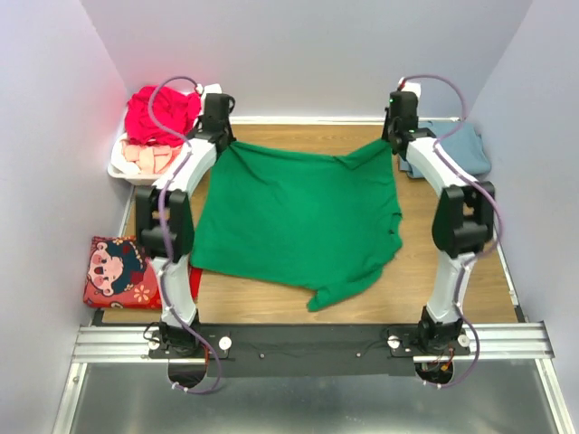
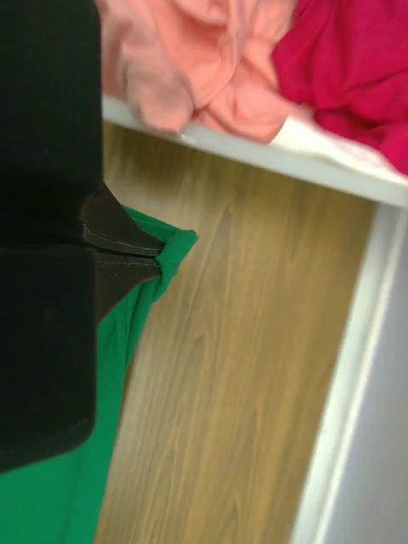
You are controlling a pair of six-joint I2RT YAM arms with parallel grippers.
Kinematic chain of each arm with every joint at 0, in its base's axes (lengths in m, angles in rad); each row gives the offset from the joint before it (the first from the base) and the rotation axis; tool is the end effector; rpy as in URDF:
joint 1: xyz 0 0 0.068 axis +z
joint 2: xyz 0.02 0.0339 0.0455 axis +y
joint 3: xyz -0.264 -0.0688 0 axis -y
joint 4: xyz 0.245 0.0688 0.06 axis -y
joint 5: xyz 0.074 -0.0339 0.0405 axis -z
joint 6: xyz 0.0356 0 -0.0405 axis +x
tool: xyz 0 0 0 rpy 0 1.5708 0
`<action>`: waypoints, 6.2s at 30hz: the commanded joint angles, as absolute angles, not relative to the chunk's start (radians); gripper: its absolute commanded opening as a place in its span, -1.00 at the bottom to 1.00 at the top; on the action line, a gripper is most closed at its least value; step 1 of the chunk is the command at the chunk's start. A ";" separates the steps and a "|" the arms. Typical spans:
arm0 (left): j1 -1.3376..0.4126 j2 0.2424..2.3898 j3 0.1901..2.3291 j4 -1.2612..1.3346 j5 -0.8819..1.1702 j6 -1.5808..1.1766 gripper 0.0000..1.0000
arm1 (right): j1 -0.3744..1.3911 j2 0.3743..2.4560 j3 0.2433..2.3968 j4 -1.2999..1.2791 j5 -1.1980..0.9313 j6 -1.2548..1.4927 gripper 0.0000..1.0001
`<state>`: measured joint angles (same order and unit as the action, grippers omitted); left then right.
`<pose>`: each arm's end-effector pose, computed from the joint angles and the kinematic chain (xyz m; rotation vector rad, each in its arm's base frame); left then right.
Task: Fold and stack the t-shirts
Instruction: Flatten the tshirt out
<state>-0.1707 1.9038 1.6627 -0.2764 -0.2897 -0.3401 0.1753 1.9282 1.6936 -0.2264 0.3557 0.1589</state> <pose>0.4476 -0.0668 0.3093 -0.3479 2.0352 -0.0118 0.4559 0.0682 0.3145 0.2056 1.9934 -0.1477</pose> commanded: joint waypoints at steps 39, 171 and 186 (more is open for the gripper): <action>-0.184 1.599 1.889 -0.285 -0.215 -0.193 -1.00 | 0.091 1.327 1.672 -0.208 0.213 0.115 -0.99; -0.199 2.126 1.836 -0.375 -0.347 -0.376 0.27 | 0.077 2.000 1.798 -0.368 0.114 0.337 0.70; -0.287 1.822 1.352 -0.456 -0.140 -0.406 0.18 | 0.146 1.545 1.243 -0.552 0.071 0.403 0.56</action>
<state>-0.2535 1.8851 1.4609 -0.4377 -0.2276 -0.3889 0.1238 1.6459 1.3502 -0.4820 0.0803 0.3775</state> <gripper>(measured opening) 0.598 0.790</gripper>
